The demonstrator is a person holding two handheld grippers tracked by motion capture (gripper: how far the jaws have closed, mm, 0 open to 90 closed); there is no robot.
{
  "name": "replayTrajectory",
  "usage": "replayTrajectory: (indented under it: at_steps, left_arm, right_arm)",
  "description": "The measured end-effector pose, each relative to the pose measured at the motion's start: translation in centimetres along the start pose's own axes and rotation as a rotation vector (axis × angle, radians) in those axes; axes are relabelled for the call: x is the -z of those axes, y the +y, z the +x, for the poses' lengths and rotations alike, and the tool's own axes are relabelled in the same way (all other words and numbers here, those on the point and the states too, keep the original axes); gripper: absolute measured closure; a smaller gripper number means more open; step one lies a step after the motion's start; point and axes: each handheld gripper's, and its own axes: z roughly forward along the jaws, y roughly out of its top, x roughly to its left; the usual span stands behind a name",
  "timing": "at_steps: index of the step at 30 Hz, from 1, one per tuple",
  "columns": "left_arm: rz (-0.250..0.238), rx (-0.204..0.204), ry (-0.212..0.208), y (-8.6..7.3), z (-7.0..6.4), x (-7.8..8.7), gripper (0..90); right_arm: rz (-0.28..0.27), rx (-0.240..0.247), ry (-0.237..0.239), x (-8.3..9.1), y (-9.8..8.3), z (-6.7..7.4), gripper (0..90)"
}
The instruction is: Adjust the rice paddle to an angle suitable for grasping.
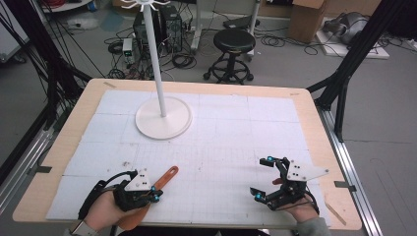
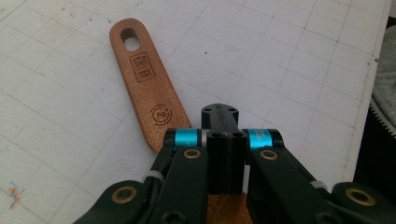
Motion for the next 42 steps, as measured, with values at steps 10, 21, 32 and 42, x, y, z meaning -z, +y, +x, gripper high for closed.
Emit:
replayTrajectory:
  at_steps: [10, 21, 32, 42]
  left_arm:
    - [0.025, -0.008, 0.004, -0.2, -0.8, 0.5, 89.8]
    - [0.059, -0.024, 0.012, -1.5, -2.7, 2.2, 89.8]
    - [0.057, -0.001, 0.037, -3.2, -1.7, 3.8, 89.8]
    - [0.020, -0.004, 0.026, -3.0, -1.4, 4.2, 89.6]
  right_arm:
    - [-0.001, -0.004, 0.001, 0.0, 0.0, 0.0, 1.4]
    - [0.003, 0.001, 0.003, -0.1, 0.0, 0.0, 1.5]
    - [0.009, -0.003, 0.005, -0.2, 0.0, 0.0, 1.5]
    - [0.009, 0.000, 0.006, -0.2, 0.0, 0.0, 1.5]
